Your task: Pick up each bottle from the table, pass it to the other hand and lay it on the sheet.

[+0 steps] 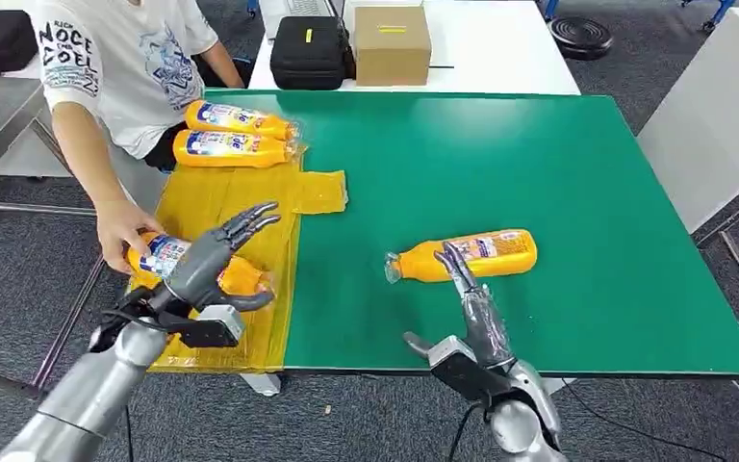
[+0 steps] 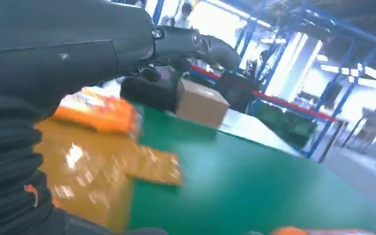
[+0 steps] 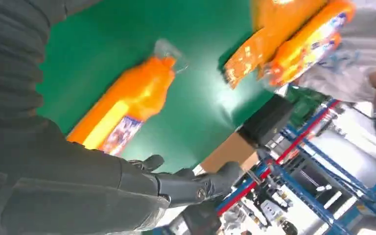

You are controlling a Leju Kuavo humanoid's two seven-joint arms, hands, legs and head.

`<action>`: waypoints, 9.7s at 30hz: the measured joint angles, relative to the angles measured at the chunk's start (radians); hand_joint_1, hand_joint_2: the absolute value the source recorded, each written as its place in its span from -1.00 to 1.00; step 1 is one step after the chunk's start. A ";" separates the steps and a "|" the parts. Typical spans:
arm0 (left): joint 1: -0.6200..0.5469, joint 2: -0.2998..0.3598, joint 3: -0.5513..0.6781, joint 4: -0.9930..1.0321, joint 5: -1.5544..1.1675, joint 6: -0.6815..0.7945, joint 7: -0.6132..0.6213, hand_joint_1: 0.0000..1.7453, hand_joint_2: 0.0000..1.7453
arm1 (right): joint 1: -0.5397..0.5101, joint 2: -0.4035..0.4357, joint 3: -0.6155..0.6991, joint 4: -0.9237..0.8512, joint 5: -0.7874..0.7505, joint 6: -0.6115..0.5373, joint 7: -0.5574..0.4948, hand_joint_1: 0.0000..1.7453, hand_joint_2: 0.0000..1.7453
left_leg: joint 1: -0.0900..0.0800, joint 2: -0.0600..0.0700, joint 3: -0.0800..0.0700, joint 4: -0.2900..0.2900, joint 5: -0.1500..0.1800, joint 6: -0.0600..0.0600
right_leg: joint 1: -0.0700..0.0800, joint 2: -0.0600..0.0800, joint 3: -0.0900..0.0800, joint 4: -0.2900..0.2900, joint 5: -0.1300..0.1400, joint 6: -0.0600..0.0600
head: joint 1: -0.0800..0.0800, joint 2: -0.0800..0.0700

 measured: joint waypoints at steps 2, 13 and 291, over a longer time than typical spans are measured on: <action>0.032 -0.039 0.024 -0.009 0.017 0.009 0.000 -1.00 1.00 | -0.035 -0.017 -0.019 0.005 0.008 0.019 0.011 -1.00 1.00 | 0.000 0.000 -0.001 0.000 0.000 0.000 | 0.000 0.000 -0.001 0.000 0.000 0.000 | 0.001 0.000; 0.084 -0.114 0.080 -0.020 0.055 0.009 0.022 -1.00 1.00 | -0.118 -0.067 -0.043 0.036 0.044 0.067 0.038 -1.00 1.00 | 0.001 0.000 -0.002 0.000 0.001 0.000 | 0.002 -0.001 -0.001 0.000 0.001 0.000 | 0.000 0.000; 0.111 -0.233 0.249 0.126 0.722 -0.277 0.180 -1.00 1.00 | -0.346 -0.032 -0.014 0.507 0.039 -0.162 -0.169 1.00 1.00 | 0.000 -0.001 -0.007 0.001 0.005 0.004 | 0.000 -0.001 -0.005 0.000 0.004 0.005 | 0.000 0.000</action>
